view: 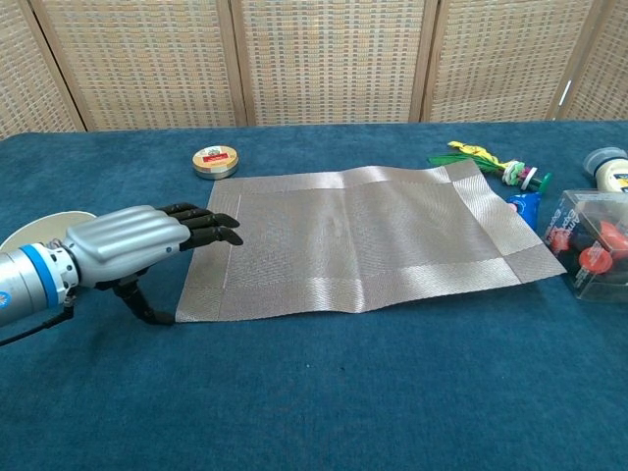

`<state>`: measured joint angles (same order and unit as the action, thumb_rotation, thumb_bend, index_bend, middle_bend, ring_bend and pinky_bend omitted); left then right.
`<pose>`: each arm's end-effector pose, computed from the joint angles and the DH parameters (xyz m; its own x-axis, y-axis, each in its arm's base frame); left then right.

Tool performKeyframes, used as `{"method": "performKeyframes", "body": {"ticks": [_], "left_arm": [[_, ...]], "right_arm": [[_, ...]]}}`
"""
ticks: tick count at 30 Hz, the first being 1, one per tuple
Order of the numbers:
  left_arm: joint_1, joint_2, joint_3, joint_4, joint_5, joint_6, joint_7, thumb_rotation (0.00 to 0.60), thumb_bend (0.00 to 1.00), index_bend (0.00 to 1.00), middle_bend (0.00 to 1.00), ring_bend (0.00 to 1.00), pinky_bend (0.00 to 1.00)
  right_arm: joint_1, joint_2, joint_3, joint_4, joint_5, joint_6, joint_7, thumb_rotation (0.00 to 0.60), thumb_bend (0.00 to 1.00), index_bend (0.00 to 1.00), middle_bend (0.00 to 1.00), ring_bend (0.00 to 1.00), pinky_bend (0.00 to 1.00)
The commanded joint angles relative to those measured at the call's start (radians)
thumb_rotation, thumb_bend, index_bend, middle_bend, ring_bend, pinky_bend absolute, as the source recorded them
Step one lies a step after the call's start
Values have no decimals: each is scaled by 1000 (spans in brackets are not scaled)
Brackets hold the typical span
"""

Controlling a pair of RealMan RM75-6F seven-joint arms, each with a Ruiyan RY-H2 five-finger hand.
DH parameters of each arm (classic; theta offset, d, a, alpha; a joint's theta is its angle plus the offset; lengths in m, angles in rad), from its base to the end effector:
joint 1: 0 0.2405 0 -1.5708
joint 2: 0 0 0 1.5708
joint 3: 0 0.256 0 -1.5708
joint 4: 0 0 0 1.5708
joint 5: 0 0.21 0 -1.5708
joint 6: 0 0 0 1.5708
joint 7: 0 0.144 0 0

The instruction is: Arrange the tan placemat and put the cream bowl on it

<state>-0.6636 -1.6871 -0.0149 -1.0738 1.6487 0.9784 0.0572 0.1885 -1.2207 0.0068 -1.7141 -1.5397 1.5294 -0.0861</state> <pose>-0.2029 0.3148 -0.0605 0.6484 0.1799 0.7397 0.6497 -0.6373 -0.4145 -0.2565 -0.1968 0.1188 0.2892 0.0174 0.9571 -0.9452 -0.1528 0.2884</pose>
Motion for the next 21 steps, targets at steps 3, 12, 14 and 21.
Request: {"method": "performKeyframes", "body": {"ticks": [3, 12, 14, 21], "left_arm": [[-19, -19, -1, 5, -6, -11, 16, 600, 177, 109, 0, 0, 0], [-40, -28, -3, -19, -23, -23, 54, 600, 366, 113, 0, 0, 0], [-42, -28, -2, -23, -28, -28, 58, 600, 409, 115, 0, 0, 0], [-45, -34, -4, -29, -47, -36, 58, 600, 572, 221, 0, 0, 0]], "right_arm": [[-5, -1, 5, 2, -8, -1, 7, 600, 0, 0, 0, 0, 0], [-14, 2, 11, -2, -25, -2, 14, 600, 0, 0, 0, 0, 0], [-15, 3, 12, -4, -28, -2, 15, 600, 0, 0, 0, 0, 0], [-20, 5, 12, -7, -45, 4, 22, 600, 0, 0, 0, 0, 0]]}}
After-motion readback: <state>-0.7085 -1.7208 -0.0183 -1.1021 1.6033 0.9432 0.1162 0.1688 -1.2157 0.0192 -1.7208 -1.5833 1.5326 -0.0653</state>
